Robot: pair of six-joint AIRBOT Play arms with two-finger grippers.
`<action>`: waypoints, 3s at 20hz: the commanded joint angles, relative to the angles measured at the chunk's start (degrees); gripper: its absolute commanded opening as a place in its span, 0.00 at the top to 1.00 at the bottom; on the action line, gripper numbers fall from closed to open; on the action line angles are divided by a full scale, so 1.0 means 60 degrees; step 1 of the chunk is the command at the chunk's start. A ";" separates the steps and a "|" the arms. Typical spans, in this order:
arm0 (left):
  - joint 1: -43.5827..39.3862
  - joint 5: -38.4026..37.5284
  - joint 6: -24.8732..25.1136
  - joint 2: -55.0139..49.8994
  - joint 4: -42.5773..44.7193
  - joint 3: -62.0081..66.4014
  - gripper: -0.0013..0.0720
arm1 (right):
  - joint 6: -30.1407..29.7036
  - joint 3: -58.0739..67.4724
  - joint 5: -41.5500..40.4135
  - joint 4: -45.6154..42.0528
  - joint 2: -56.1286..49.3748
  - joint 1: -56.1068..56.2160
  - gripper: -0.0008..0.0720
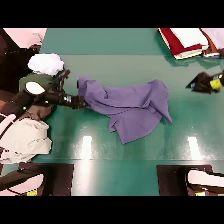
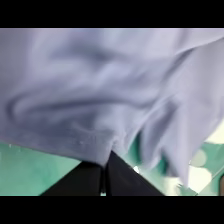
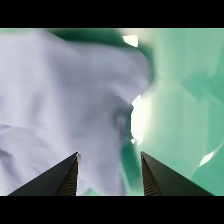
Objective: Fold the shirts.
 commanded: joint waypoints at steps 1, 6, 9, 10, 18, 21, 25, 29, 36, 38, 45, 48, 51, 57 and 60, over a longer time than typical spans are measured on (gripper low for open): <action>-0.0004 -0.0175 -0.0051 0.0007 0.0066 0.1067 0.95 | -0.0659 -0.1730 -0.0754 0.0390 -0.0546 -0.0656 0.36; -0.0004 -0.0164 -0.0313 0.0007 0.0036 0.1071 0.95 | -0.2029 -0.2382 -0.1898 0.2867 -0.2116 -0.0474 0.36; -0.0004 -0.0095 -0.0317 0.0007 0.0036 0.1071 0.95 | -0.2273 -0.2382 -0.2437 0.3322 -0.2637 -0.0153 0.36; -0.0004 -0.0076 -0.0328 0.0007 0.0036 0.1071 0.95 | -0.2284 -0.2386 -0.2721 0.3315 -0.2663 -0.0055 0.36; -0.0004 -0.0033 -0.0328 0.0007 0.0033 0.1071 0.95 | -0.2284 -0.1756 -0.3552 0.3257 -0.2659 0.0222 0.72; -0.0004 -0.0040 -0.0328 0.0007 0.0033 0.1071 0.95 | -0.2448 -0.1949 -0.3595 0.3242 -0.2659 0.0313 0.97; 0.0000 -0.0142 -0.0390 0.0011 0.0284 0.1297 0.95 | -0.2685 -0.2014 -0.3581 0.3217 -0.2291 0.0262 0.97; 0.0000 -0.1308 -0.1588 0.0171 0.2936 0.3876 0.95 | -0.2685 -0.0896 -0.3260 0.3198 -0.0397 -0.0412 0.97; -0.0004 -0.1559 -0.1800 0.1592 0.3763 0.9395 0.95 | -0.2652 0.3031 -0.3118 0.3202 0.2874 -0.0856 0.97; -0.0004 -0.1523 -0.1800 0.1963 0.3759 1.0597 0.95 | -0.2557 0.4022 -0.3126 0.3100 0.3537 -0.0856 0.97; -0.0004 -0.0393 -0.2597 0.3803 0.3468 1.1537 0.95 | -0.0696 0.6747 -0.2969 -0.0117 0.4983 -0.0856 0.97; -0.0004 -0.0670 -0.2805 0.3956 0.2739 1.1573 0.95 | -0.0546 0.7220 -0.2867 -0.0273 0.5074 -0.0856 0.97; -0.0004 -0.1566 -0.3322 0.3810 0.3453 1.0663 0.95 | -0.0353 0.7231 -0.2448 -0.0266 0.4601 -0.0856 0.97; -0.0004 -0.2288 -0.3792 0.1781 0.5184 0.7559 0.95 | -0.0058 0.5712 -0.0750 -0.0251 0.1931 -0.0197 0.97; -0.0004 -0.2291 -0.3723 -0.0011 0.5217 0.6626 0.95 | -0.0026 0.4827 -0.0080 -0.0284 0.0182 0.0393 0.97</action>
